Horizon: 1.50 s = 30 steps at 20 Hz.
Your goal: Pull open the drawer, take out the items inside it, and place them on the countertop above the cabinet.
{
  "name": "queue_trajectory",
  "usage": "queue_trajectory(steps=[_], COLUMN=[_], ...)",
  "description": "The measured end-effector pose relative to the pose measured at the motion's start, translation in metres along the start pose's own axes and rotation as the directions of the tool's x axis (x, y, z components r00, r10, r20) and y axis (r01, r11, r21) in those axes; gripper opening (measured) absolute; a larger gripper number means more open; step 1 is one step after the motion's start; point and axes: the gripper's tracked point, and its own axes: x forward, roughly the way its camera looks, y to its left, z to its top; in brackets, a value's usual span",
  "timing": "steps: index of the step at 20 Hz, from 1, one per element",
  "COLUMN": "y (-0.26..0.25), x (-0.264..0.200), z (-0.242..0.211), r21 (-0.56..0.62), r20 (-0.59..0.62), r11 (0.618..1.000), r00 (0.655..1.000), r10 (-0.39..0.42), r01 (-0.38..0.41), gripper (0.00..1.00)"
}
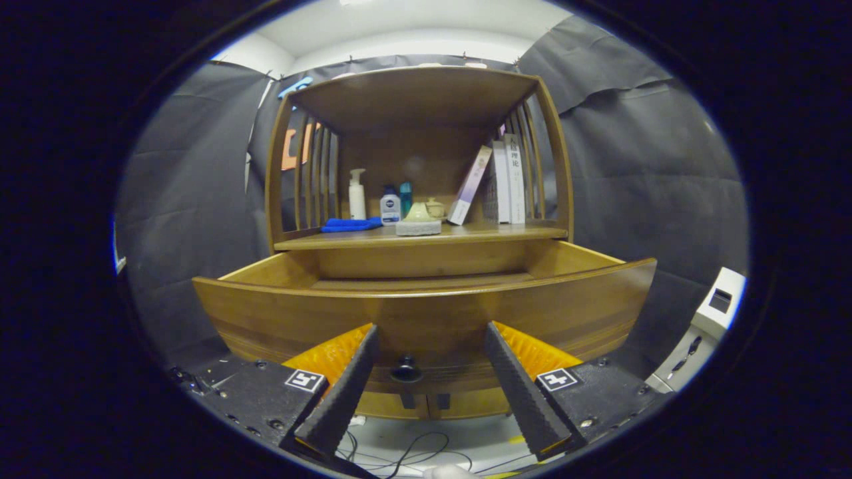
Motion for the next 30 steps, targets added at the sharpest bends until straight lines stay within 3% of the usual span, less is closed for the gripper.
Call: queue_trajectory(steps=[8, 20, 30], y=[0.005, 0.016, 0.016], x=[0.015, 0.101, 0.14], z=[0.003, 0.026, 0.033], r21=[-0.008, -0.023, -0.02], r20=[0.018, 0.055, 0.061], r11=[1.0, 0.999, 0.999], r00=[1.0, 0.998, 0.997], r10=[-0.003, -0.04, -0.036], r01=[0.003, 0.041, 0.038], gripper=[0.99, 0.99, 0.99])
